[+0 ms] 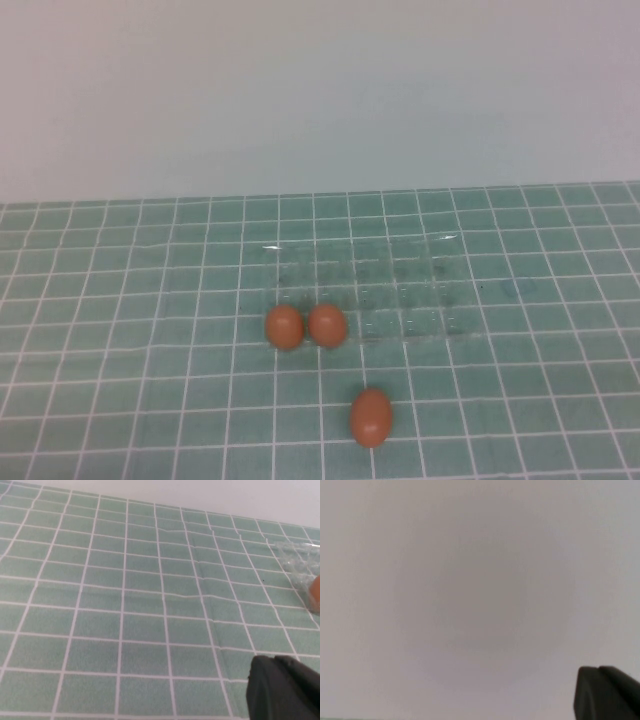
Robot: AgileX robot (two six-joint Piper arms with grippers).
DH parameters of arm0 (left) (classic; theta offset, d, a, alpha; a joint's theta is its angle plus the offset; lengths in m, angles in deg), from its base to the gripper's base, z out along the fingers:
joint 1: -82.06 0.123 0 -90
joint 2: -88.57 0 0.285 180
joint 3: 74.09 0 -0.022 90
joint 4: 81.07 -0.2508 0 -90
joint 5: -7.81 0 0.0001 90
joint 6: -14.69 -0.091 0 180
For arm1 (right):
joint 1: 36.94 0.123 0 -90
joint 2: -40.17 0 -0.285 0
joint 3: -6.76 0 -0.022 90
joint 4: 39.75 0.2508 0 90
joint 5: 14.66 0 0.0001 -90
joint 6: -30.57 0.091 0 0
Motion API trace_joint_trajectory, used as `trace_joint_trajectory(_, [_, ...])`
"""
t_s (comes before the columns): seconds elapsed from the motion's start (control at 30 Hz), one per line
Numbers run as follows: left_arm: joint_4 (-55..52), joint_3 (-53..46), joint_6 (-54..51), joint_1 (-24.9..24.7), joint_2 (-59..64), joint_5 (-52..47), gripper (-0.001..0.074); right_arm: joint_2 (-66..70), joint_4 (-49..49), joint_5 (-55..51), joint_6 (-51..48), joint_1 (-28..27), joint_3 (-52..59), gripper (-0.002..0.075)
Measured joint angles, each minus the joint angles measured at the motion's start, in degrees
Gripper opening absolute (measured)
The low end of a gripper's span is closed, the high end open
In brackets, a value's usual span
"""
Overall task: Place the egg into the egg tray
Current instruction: Pick up the egg
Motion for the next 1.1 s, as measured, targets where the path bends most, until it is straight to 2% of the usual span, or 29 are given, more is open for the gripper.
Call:
trace_joint_trajectory(0.3, [0.0, 0.0, 0.0, 0.0, 0.0, 0.0, -0.0001, 0.0, 0.0, -1.77, -8.85, 4.65, -1.61, -0.0001])
trace_joint_trajectory(0.47, [0.0, 0.0, 0.0, 0.0, 0.0, 0.0, -0.0001, 0.0, -2.37, -7.71, -11.53, 5.68, -3.63, -0.0001])
trace_joint_trajectory(0.77, [0.0, 0.0, 0.0, 0.0, 0.0, 0.0, -0.0001, 0.11, -4.49, -11.74, -8.19, 5.77, -4.22, -0.0001])
trace_joint_trajectory(0.87, [0.0, 0.0, 0.0, 0.0, 0.0, 0.0, -0.0001, 0.35, -5.55, -13.71, -3.05, 5.77, -4.4, -0.0001])
trace_joint_trajectory(0.93, [0.0, 0.0, 0.0, 0.0, 0.0, 0.0, -0.0001, 0.48, -9.88, -15.12, 4.56, 5.77, -4.61, -0.0001])
trace_joint_trajectory(1.1, [0.0, 0.0, 0.0, 0.0, 0.0, 0.0, -0.0001, 0.47, -31.89, -19.96, 30.6, 5.77, -5.37, -0.0001])
